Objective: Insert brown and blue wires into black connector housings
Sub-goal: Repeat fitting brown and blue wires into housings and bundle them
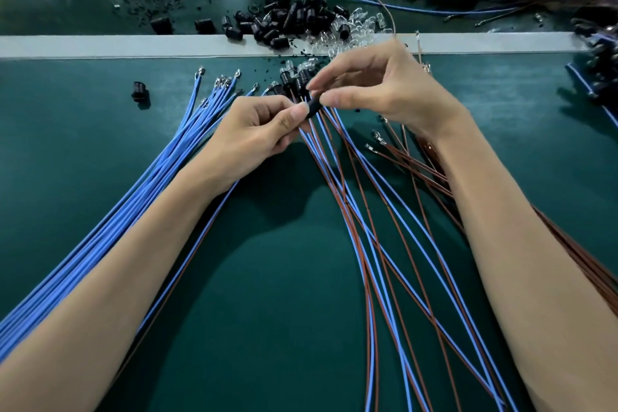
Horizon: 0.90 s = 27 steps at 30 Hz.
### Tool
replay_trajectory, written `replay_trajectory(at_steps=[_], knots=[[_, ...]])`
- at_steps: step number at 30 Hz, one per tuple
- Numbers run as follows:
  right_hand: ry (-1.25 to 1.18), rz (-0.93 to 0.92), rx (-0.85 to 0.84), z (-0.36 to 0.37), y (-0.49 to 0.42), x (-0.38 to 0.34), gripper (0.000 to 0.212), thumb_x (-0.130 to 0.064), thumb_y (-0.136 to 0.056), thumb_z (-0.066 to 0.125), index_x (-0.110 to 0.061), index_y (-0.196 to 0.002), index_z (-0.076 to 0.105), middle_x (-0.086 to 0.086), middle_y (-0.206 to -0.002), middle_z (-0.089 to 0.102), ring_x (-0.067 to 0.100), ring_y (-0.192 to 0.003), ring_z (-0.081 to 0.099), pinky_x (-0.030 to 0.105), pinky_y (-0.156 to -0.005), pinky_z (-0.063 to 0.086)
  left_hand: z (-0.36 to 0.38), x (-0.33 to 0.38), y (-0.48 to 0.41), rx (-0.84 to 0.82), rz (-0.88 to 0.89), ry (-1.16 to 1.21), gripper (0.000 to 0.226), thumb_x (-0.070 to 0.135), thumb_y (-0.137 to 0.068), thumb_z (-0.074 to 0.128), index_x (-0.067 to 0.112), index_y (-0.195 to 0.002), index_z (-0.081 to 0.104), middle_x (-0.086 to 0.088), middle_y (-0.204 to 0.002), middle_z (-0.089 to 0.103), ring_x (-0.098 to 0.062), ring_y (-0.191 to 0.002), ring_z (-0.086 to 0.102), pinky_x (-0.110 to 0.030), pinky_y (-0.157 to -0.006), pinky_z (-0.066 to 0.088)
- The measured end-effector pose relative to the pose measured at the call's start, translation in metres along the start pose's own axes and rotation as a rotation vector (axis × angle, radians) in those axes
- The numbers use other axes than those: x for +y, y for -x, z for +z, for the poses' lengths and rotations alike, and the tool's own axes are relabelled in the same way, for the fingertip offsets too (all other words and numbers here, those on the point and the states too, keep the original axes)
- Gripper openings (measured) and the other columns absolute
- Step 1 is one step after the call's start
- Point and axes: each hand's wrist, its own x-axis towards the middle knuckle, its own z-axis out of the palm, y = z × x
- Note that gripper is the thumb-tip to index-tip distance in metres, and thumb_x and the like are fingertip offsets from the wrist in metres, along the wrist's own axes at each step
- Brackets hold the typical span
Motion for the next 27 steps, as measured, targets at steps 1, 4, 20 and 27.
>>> replay_trajectory(at_steps=[1,4,20,27], knots=[[0.015,0.03,-0.043,0.001,0.0,-0.002,0.031,-0.004,-0.079,0.073,-0.012,-0.108,0.066,0.011,-0.097,0.07,0.01,-0.083,0.066,0.021,-0.08,0.051,0.0,0.0,0.0,-0.005,0.008,-0.006,0.028,0.037,-0.085,0.052,0.013,-0.073,0.061,0.011,-0.05,0.045,-0.004,-0.044,0.033,-0.012,-0.043,0.026],[0.091,0.071,-0.102,0.008,-0.002,-0.005,0.032,-0.004,-0.076,0.076,-0.007,-0.107,0.069,0.006,-0.091,0.073,0.014,-0.082,0.071,0.02,-0.078,0.054,-0.001,0.0,0.0,-0.025,0.017,-0.043,0.029,0.037,-0.087,0.053,0.018,-0.067,0.061,0.01,-0.051,0.048,-0.005,-0.043,0.035,-0.012,-0.044,0.028],[0.105,0.035,-0.069,0.006,0.002,0.002,0.014,0.0,-0.082,0.07,0.009,-0.091,0.066,0.005,-0.073,0.068,0.006,-0.061,0.063,0.015,-0.06,0.048,-0.008,-0.007,-0.002,-0.064,0.082,-0.185,0.027,0.027,-0.09,0.049,0.012,-0.067,0.051,0.013,-0.046,0.038,-0.005,-0.045,0.026,-0.019,-0.044,0.019],[-0.05,0.027,0.085,0.008,0.0,0.007,0.017,0.004,-0.085,0.064,0.001,-0.102,0.063,0.005,-0.079,0.066,0.006,-0.07,0.064,0.017,-0.067,0.052,-0.002,-0.006,-0.001,0.001,0.113,-0.133,0.026,0.024,-0.094,0.049,0.015,-0.071,0.058,0.009,-0.05,0.048,-0.007,-0.043,0.037,-0.017,-0.046,0.029]])
